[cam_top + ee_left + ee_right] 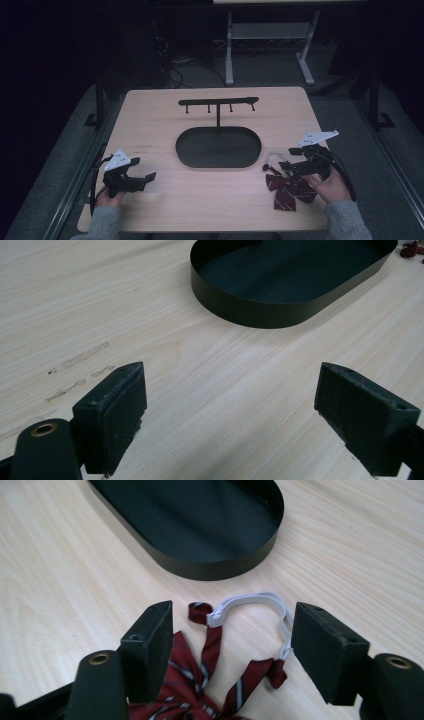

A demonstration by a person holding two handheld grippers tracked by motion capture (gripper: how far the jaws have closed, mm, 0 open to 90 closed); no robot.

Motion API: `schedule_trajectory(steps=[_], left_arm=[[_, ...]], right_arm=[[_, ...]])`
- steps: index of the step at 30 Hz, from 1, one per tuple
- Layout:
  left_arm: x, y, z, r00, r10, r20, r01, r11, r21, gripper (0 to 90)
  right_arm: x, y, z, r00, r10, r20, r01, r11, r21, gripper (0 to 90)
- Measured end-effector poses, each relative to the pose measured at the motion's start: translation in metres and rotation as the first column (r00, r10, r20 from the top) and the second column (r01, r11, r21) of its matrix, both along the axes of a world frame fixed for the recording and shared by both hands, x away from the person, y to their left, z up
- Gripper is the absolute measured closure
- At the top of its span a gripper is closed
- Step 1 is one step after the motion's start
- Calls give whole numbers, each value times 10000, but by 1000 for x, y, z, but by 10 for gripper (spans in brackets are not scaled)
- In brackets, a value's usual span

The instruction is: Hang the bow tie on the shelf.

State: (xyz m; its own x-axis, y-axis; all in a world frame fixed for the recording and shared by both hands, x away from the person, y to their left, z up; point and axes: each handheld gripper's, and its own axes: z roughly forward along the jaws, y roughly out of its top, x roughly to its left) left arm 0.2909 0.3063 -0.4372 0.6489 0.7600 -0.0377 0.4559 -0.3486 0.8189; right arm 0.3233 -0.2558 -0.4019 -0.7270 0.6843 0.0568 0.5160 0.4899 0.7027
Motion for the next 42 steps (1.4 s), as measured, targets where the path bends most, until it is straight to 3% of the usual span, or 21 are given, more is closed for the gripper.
schedule_trajectory(steps=[16,22,34,42], left_arm=[[0,0,0,10000,31,-15,-31,9999,-126,130],[0,0,0,10000,36,-25,-37,9999,-134,131],[0,-1,0,10000,-42,-22,42,10000,-31,130],[0,-1,0,10000,-15,-50,15,10000,-53,130]], right_arm=[[38,2,-19,9980,-277,-572,250,9986,-470,456],[52,1,-34,9914,-657,-1132,582,9960,-678,523],[60,2,-51,9853,-953,-1417,758,9877,-1368,683],[59,2,-55,9863,-876,-1397,679,9878,-1402,779]])
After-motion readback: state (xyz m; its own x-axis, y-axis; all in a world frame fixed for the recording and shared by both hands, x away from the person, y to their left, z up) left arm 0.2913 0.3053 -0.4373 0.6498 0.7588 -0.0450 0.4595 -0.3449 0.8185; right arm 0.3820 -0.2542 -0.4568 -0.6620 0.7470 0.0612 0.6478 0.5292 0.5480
